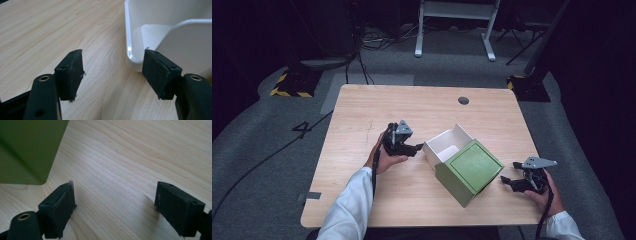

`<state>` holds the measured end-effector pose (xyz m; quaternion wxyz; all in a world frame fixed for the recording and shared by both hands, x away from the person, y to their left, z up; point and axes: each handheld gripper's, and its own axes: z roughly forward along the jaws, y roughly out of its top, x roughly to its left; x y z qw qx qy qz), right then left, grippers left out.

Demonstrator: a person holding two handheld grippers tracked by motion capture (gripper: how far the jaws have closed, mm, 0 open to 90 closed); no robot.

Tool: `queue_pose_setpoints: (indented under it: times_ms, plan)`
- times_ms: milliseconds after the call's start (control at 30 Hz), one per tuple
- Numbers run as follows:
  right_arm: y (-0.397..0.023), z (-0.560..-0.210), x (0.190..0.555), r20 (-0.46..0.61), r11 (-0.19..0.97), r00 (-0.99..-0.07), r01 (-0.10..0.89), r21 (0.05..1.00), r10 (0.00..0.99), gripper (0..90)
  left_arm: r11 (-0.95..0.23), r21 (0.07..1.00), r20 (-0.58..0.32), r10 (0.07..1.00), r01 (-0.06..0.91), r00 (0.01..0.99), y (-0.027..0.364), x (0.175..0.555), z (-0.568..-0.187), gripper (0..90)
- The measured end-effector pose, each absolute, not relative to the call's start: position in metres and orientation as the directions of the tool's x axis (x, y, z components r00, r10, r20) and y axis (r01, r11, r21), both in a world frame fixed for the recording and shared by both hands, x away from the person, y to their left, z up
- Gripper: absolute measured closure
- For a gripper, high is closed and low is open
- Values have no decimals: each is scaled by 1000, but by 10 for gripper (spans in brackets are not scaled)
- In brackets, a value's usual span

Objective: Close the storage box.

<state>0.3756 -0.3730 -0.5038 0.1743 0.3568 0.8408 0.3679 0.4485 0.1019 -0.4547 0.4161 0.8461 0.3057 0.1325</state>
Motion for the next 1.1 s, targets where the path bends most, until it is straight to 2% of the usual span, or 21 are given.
queue_pose_setpoints:
  times_ms: [333, 433, 733, 1100]
  plan:
    - [-373, -504, 376, -30, 475, -684, 472, 743, 729, 165, -421, 812, -82, 603, 404, 793, 99, 461, -452, 324]
    - [-373, -504, 376, -29, 474, -685, 473, 743, 728, 165, -429, 814, -72, 594, 392, 801, 96, 464, -452, 330]
    - [-373, -504, 376, -31, 475, -685, 472, 743, 728, 165, -404, 813, -142, 561, 420, 815, 93, 476, -456, 318]
    - [-373, -504, 376, -31, 475, -685, 472, 743, 728, 165, -387, 836, -116, 567, 388, 816, 91, 479, -445, 308]
